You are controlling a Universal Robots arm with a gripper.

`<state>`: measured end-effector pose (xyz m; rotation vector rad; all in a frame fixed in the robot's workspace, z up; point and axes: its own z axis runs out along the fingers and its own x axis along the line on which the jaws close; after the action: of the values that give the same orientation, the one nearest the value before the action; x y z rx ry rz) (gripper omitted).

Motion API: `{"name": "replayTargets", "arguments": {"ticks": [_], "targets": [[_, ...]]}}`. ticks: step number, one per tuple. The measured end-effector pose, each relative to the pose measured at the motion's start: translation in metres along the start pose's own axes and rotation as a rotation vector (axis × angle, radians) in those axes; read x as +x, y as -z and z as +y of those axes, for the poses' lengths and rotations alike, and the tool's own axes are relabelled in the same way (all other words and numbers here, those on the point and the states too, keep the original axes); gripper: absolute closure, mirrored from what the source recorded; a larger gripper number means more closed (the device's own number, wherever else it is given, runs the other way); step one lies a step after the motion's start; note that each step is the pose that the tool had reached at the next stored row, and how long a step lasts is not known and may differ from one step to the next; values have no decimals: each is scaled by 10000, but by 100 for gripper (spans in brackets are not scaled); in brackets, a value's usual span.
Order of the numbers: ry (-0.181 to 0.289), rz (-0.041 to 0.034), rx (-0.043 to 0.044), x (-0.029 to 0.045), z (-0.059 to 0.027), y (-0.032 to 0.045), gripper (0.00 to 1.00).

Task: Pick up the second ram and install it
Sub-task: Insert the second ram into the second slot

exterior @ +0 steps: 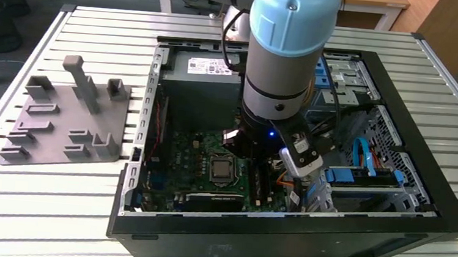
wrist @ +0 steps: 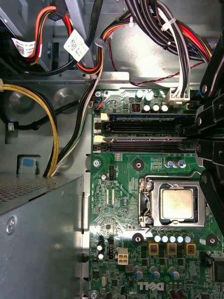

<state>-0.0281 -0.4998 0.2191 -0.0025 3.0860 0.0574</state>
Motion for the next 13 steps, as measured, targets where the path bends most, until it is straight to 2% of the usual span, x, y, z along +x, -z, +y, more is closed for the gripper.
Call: {"name": "replayTargets", "arguments": {"ticks": [13], "targets": [[-255, -10, 39, 3, 23, -22, 86]]}}
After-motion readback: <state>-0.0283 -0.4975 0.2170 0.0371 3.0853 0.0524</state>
